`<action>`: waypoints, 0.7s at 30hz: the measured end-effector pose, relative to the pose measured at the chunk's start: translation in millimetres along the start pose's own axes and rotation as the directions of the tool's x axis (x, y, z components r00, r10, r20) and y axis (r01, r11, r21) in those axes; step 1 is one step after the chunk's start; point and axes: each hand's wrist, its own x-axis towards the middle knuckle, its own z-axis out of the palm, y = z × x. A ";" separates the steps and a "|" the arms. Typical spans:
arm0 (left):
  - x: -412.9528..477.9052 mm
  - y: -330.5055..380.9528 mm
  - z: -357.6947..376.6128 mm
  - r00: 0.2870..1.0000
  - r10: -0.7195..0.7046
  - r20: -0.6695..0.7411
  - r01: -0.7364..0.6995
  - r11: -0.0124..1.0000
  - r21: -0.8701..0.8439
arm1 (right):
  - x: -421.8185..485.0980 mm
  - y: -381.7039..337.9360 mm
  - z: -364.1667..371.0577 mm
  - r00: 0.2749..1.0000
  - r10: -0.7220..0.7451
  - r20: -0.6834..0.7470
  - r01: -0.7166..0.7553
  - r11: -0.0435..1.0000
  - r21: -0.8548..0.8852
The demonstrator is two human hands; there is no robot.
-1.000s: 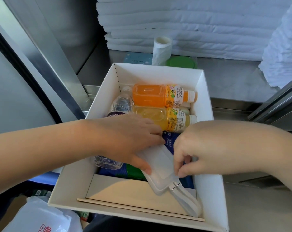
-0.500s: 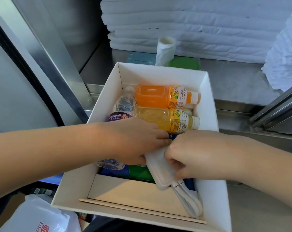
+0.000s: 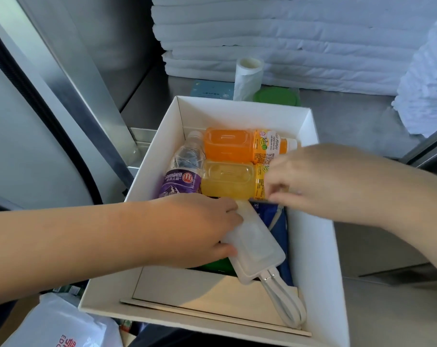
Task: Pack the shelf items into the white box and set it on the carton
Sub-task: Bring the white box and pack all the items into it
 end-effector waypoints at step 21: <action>24.8 19.7 18.2 1.000 0.030 0.004 -0.030 0.999 -0.040 | 30.8 18.2 14.5 0.995 0.096 -0.037 -0.100 0.991 -0.091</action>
